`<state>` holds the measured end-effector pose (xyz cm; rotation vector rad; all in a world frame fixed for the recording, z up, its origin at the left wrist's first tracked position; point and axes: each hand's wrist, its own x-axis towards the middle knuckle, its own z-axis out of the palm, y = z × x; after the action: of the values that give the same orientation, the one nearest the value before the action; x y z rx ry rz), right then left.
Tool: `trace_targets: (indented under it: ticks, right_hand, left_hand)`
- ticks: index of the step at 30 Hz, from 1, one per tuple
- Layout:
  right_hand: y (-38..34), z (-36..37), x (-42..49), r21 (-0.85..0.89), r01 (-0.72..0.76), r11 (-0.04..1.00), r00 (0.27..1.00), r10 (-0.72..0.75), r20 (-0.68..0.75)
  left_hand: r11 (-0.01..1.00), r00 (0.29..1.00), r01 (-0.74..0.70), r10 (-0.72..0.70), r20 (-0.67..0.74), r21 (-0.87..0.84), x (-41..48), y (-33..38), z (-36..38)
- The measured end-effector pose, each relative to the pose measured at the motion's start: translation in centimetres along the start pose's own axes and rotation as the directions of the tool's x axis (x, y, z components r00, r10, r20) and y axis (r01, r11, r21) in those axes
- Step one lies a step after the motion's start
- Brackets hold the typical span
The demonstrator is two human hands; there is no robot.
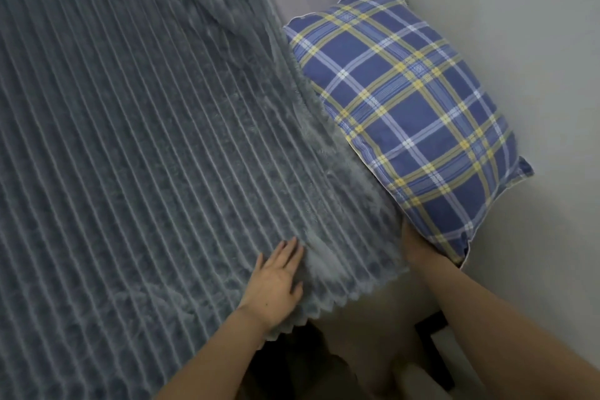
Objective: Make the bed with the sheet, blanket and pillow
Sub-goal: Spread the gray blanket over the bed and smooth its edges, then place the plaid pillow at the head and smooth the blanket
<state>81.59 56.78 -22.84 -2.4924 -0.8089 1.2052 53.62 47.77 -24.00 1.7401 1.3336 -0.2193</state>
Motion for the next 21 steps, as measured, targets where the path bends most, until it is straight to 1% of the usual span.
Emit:
trace_targets:
  ticks: [1, 2, 3, 4, 5, 6, 7, 8, 9, 10, 11, 12, 13, 14, 15, 16, 18, 19, 20, 21]
  right_hand:
    - [0.0, -0.4, -0.2, 0.169, -0.039, 0.985, 0.997, 0.049, -0.058]
    - [0.2, -0.5, -0.2, 0.197, -0.086, 0.977, 0.990, 0.105, -0.090]
    - [0.7, -0.4, 0.0, 0.193, -0.145, 0.970, 0.982, 0.165, -0.091]
    - [1.2, -0.1, 0.3, 0.070, -0.200, 0.977, 0.975, 0.206, -0.082]
    - [1.3, 0.4, 0.3, -0.026, -0.268, 0.963, 0.963, 0.268, -0.030]
    - [0.9, 1.2, -0.3, -0.290, -0.254, 0.923, 0.953, 0.289, 0.086]
    - [-0.2, 1.8, -1.2, -0.535, -0.192, 0.823, 0.934, 0.320, 0.158]
    - [-1.8, 2.7, -1.9, -0.776, -0.061, 0.627, 0.910, 0.354, 0.214]
    - [-3.5, 3.5, -2.5, -0.883, 0.053, 0.466, 0.891, 0.378, 0.253]
    - [-5.0, 4.6, -2.8, -0.894, 0.206, 0.399, 0.889, 0.306, 0.342]
    - [-7.0, 5.8, -3.1, -0.867, 0.335, 0.368, 0.885, 0.192, 0.423]
    - [-8.8, 7.0, -3.2, -0.822, 0.424, 0.380, 0.886, 0.011, 0.463]
    - [-10.9, 7.8, -3.3, -0.773, 0.537, 0.337, 0.844, -0.205, 0.496]
    - [-12.8, 8.6, -3.1, -0.739, 0.630, 0.241, 0.752, -0.428, 0.501]
    - [-14.7, 9.3, -2.6, -0.721, 0.683, 0.117, 0.626, -0.601, 0.496]
    - [-16.7, 9.6, -1.9, -0.728, 0.686, 0.024, 0.527, -0.705, 0.474]
    - [-21.0, 10.0, -0.2, -0.746, 0.658, -0.102, 0.390, -0.801, 0.454]
    - [-22.9, 10.2, 0.7, -0.767, 0.622, -0.157, 0.362, -0.811, 0.460]
    - [-24.6, 10.3, 1.6, -0.797, 0.569, -0.203, 0.363, -0.808, 0.464]
    - [-26.4, 10.3, 2.7, -0.824, 0.519, -0.226, 0.383, -0.800, 0.461]
  left_hand:
    - [1.000, 1.000, 0.009, -0.009, -0.001, 0.004, -0.2, -0.5, -0.2]
    - [1.000, 1.000, 0.013, -0.013, 0.000, 0.006, -0.4, -1.1, -0.2]
    - [1.000, 1.000, 0.018, -0.018, -0.003, 0.007, -0.7, -1.7, -0.3]
    - [1.000, 1.000, 0.020, -0.020, -0.005, 0.012, -0.9, -2.2, -0.4]
    - [1.000, 1.000, 0.024, -0.024, -0.003, 0.011, -1.0, -2.7, -0.6]
    - [0.999, 0.999, 0.032, -0.032, 0.003, 0.009, -1.1, -3.1, -0.8]
    - [0.999, 0.999, 0.040, -0.040, 0.005, 0.004, -1.1, -3.4, -1.2]
    - [0.999, 0.999, 0.048, -0.048, 0.005, 0.000, -1.0, -3.7, -1.5]
    - [0.999, 0.999, 0.050, -0.051, -0.003, -0.010, -0.9, -3.9, -2.0]
    - [0.999, 0.999, 0.048, -0.048, -0.018, -0.020, -0.6, -4.0, -2.5]
    - [0.999, 0.998, 0.042, -0.044, -0.041, -0.032, -0.3, -4.2, -3.1]
    - [0.999, 0.997, 0.035, -0.038, -0.071, -0.042, 0.2, -4.3, -3.7]
    - [0.998, 0.994, 0.030, -0.035, -0.104, -0.055, 0.6, -4.4, -4.3]
    - [0.997, 0.990, 0.026, -0.035, -0.134, -0.070, 1.1, -4.4, -5.0]
    - [0.997, 0.986, 0.023, -0.036, -0.162, -0.080, 1.7, -4.5, -5.8]
    - [0.996, 0.981, 0.017, -0.033, -0.189, -0.085, 2.3, -4.5, -6.7]
    - [0.994, 0.971, 0.003, -0.029, -0.238, -0.110, 3.8, -4.4, -8.6]
    - [0.990, 0.966, 0.002, -0.038, -0.255, -0.140, 4.6, -4.3, -9.6]
    - [0.984, 0.962, 0.005, -0.054, -0.266, -0.179, 5.5, -4.1, -10.7]
    - [0.976, 0.958, 0.009, -0.071, -0.279, -0.217, 6.4, -3.8, -11.8]
